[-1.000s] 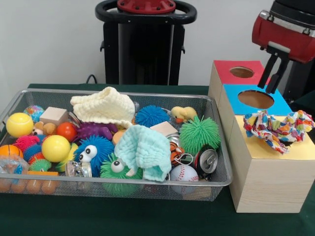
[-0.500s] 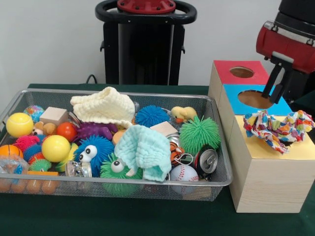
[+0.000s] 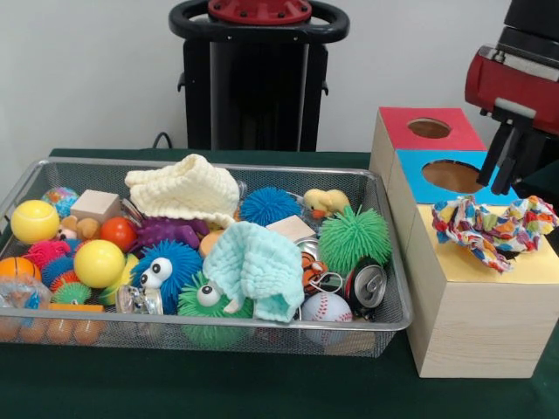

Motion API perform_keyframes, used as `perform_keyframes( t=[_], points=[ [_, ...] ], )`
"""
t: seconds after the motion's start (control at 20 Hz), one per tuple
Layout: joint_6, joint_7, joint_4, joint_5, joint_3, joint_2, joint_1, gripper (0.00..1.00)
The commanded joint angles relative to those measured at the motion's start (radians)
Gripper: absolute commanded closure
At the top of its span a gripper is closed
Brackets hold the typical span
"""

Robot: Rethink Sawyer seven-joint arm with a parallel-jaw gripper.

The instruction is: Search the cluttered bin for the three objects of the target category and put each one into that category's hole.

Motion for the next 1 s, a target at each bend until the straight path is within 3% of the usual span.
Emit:
perform_keyframes(
  t=[0.05, 1.0],
  points=[
    [-0.05, 0.267, 0.084, 0.047, 0.134, 0.048, -0.008, 1.0],
    [-0.174, 0.216, 0.166, 0.076, 0.196, 0.064, -0.012, 1.0]
  ],
)
